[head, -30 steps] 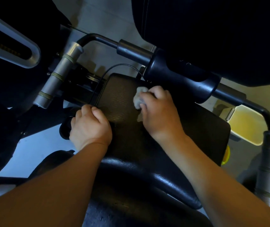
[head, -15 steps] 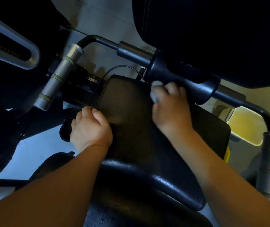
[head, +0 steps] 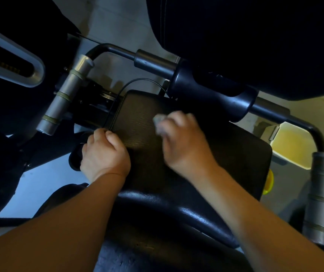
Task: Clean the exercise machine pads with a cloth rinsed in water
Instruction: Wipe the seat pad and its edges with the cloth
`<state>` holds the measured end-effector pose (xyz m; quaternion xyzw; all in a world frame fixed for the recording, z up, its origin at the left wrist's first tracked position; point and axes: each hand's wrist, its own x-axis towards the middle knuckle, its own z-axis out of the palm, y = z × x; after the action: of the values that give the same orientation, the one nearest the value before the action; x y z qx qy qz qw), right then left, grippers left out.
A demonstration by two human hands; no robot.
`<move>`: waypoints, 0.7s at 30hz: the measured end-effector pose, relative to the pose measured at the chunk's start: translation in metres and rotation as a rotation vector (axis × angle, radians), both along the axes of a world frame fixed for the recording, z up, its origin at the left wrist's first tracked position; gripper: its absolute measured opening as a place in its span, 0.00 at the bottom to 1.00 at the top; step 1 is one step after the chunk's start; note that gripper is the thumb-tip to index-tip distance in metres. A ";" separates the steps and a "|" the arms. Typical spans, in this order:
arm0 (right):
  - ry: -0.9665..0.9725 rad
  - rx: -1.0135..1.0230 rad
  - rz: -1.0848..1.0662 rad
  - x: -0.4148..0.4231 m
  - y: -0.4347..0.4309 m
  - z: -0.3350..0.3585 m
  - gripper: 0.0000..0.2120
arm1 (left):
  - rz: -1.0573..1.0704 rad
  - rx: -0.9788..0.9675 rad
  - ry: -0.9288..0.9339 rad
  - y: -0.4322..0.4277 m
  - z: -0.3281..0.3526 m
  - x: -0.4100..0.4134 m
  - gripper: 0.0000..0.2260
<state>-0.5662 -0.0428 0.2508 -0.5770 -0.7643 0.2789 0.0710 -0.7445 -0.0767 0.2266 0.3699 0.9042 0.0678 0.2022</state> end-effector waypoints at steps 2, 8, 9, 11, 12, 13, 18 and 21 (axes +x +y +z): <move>0.090 -0.054 0.206 -0.004 -0.017 0.010 0.15 | -0.002 -0.002 0.001 0.000 0.001 0.000 0.18; -0.070 -0.009 -0.034 0.034 0.007 -0.008 0.14 | 0.000 0.003 0.015 -0.001 -0.001 -0.001 0.18; -0.100 0.006 -0.088 0.038 0.009 -0.011 0.13 | 0.000 0.003 0.020 -0.001 -0.002 -0.001 0.18; -0.072 0.036 -0.081 0.038 0.000 -0.011 0.12 | 0.002 0.005 0.031 -0.004 -0.001 -0.002 0.18; -0.030 0.048 -0.036 0.036 -0.006 -0.008 0.12 | 0.003 0.006 0.031 -0.002 -0.002 -0.002 0.18; 0.024 0.045 0.028 0.033 -0.015 -0.003 0.11 | 0.004 0.006 0.030 -0.002 -0.003 -0.002 0.18; 0.151 0.060 0.140 0.041 -0.024 0.005 0.11 | -0.002 0.011 0.040 -0.001 -0.001 0.000 0.18; 0.038 0.160 -0.158 0.060 0.011 -0.019 0.15 | -0.006 0.013 0.054 -0.003 -0.001 0.000 0.19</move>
<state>-0.5063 -0.0321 0.2319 -0.6224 -0.7349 0.2217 0.1530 -0.7446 -0.0795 0.2254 0.3754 0.9079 0.0628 0.1754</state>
